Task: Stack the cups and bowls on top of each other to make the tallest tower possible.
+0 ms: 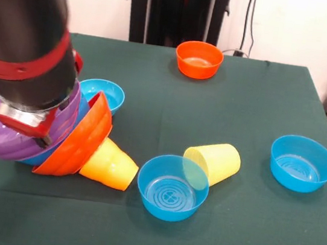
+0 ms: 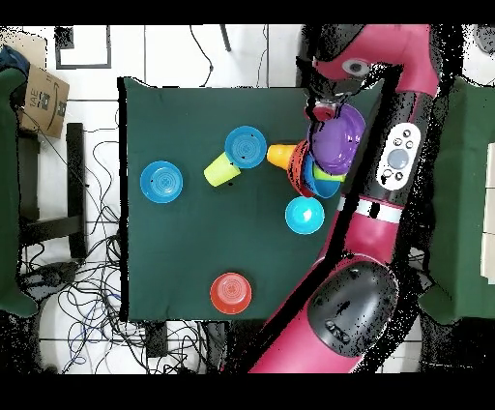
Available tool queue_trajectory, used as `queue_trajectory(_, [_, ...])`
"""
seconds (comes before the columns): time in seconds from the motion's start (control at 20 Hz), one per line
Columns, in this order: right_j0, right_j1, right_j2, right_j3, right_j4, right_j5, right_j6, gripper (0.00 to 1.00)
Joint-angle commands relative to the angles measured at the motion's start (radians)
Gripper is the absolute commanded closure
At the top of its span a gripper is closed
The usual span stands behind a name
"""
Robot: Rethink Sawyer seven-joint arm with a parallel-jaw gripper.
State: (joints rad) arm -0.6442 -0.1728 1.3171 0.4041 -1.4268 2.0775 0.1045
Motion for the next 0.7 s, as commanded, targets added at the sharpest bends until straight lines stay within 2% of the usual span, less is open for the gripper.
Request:
queue_trajectory(0.05, [0.103,-0.069,-0.119,-0.03,-0.146,0.079,0.111,0.0])
queue_trajectory(0.25, [0.127,-0.075,-0.121,-0.034,-0.144,0.111,0.139,0.0])
queue_trajectory(0.45, [0.136,-0.071,-0.143,-0.014,-0.108,0.126,0.175,0.0])
queue_trajectory(0.65, [0.123,-0.072,-0.198,0.034,-0.046,0.094,0.227,0.0])
queue_trajectory(0.7, [0.127,-0.07,-0.203,0.03,-0.05,0.088,0.225,0.0])
